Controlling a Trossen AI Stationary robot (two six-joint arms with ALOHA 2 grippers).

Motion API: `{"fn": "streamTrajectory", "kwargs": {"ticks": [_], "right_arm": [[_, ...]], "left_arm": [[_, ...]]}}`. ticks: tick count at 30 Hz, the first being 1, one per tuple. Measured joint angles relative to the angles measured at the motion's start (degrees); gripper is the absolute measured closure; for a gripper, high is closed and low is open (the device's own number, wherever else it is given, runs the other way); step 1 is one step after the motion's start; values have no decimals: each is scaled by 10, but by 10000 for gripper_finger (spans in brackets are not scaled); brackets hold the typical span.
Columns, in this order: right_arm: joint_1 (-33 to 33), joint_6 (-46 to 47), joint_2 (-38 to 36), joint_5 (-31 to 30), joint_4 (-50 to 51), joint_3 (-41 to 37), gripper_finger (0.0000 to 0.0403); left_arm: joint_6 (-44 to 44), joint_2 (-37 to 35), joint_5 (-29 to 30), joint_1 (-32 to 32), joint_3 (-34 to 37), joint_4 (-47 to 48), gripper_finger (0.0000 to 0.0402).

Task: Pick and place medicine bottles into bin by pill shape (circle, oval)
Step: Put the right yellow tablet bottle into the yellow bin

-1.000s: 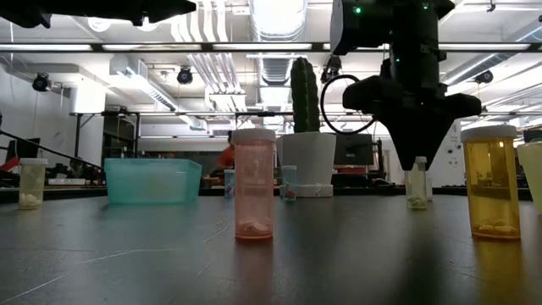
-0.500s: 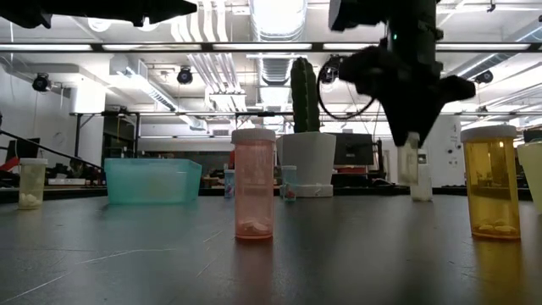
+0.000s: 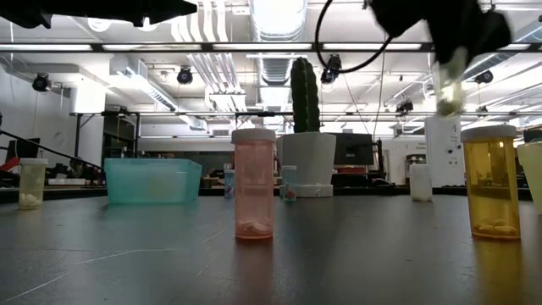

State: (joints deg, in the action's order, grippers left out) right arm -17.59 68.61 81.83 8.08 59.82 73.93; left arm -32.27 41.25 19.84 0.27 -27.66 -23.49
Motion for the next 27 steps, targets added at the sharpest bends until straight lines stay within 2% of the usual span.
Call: {"fn": "streamTrajectory", "kwargs": {"ticks": [10, 15, 20, 27], "right_arm": [[-127, 108, -1, 28, 10, 8, 286], [-180, 164, -1, 25, 74, 8, 286], [-209, 202, -1, 14, 136, 8, 285], [-215, 196, -6, -45, 142, 7, 289]], "left_arm": [[0, 0, 0, 0, 0, 0, 164], [2, 0, 0, 0, 0, 0, 164], [2, 0, 0, 0, 0, 0, 164], [3, 0, 0, 0, 0, 0, 164]]}}
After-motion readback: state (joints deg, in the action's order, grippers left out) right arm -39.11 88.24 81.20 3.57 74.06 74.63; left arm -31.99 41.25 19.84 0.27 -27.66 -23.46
